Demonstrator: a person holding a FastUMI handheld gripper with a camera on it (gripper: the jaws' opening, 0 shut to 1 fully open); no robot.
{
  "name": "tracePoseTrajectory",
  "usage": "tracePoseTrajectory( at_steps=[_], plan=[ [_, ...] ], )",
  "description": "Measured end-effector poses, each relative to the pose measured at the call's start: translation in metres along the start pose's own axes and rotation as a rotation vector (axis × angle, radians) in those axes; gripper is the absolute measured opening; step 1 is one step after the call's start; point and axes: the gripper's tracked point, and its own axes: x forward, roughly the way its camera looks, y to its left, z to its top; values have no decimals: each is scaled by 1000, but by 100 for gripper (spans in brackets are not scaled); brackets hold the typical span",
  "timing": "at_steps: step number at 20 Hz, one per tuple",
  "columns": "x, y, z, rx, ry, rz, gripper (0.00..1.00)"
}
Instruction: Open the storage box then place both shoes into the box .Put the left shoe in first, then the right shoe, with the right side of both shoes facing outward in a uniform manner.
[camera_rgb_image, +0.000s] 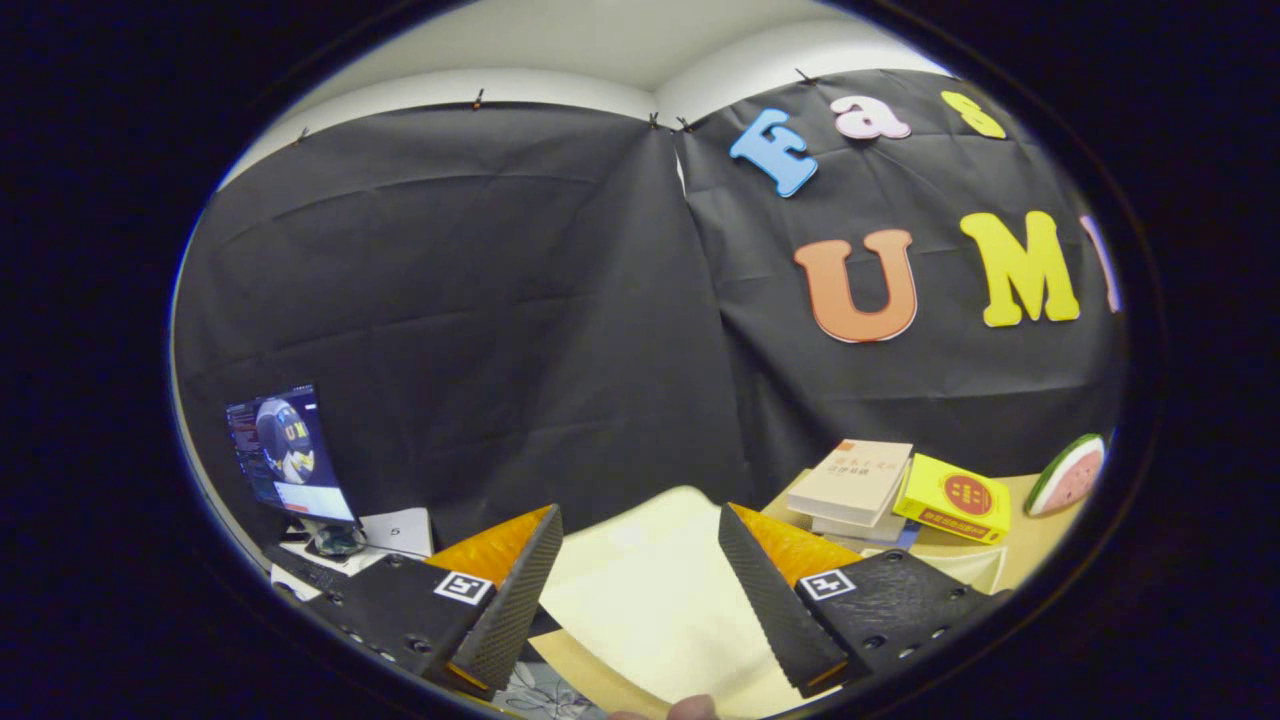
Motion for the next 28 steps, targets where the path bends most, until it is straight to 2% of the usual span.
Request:
tracePoseTrajectory(
  at_steps=[3, 8, 14, 17, 24, 28],
  plan=[
    [-12, -10, 3, -1, -29, -24, 95],
    [-51, -66, 8, -50, -97, -157, 95],
    [-135, -151, 22, -60, -175, -300, 95],
    [-181, -206, 19, -64, -191, -398, 95],
    [-287, -327, -22, -54, -151, -624, 95],
    [-346, -395, -64, -42, -88, -776, 95]
  ],
)
